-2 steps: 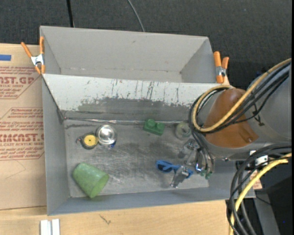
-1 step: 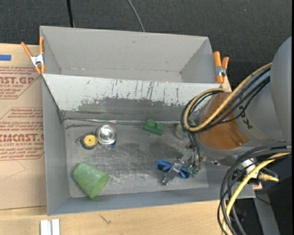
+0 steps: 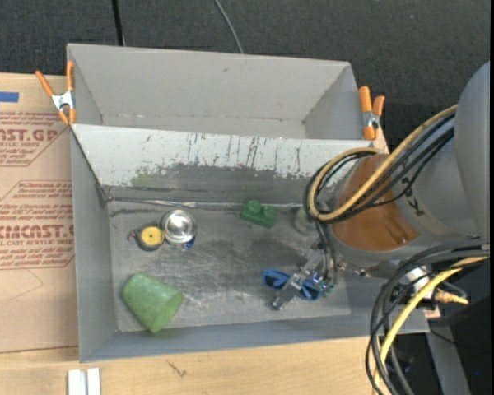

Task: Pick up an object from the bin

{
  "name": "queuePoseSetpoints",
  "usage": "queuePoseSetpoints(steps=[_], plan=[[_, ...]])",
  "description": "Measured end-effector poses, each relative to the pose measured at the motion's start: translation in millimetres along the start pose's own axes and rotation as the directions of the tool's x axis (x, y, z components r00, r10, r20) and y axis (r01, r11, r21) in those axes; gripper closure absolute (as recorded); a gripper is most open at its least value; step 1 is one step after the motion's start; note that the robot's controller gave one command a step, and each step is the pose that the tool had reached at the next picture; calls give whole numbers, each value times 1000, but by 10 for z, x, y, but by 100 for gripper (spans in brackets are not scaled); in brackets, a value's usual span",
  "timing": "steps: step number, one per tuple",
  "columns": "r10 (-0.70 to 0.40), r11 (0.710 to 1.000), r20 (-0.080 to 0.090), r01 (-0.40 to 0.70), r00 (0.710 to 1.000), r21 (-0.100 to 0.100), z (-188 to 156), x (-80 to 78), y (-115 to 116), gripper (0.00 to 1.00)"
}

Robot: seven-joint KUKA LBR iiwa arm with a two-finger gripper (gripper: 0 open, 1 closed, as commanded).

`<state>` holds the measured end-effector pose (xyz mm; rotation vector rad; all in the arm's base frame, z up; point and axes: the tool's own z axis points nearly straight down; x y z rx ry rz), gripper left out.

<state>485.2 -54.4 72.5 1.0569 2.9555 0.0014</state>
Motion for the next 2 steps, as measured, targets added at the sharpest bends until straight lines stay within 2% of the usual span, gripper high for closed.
queuePoseSetpoints(steps=[1, 2], plan=[[-1, 1000, -3, 1, 1000, 0, -18, 0, 6, 100], [-3, 1000, 2, 3, 1000, -1, -650, -11, 19, 100]])
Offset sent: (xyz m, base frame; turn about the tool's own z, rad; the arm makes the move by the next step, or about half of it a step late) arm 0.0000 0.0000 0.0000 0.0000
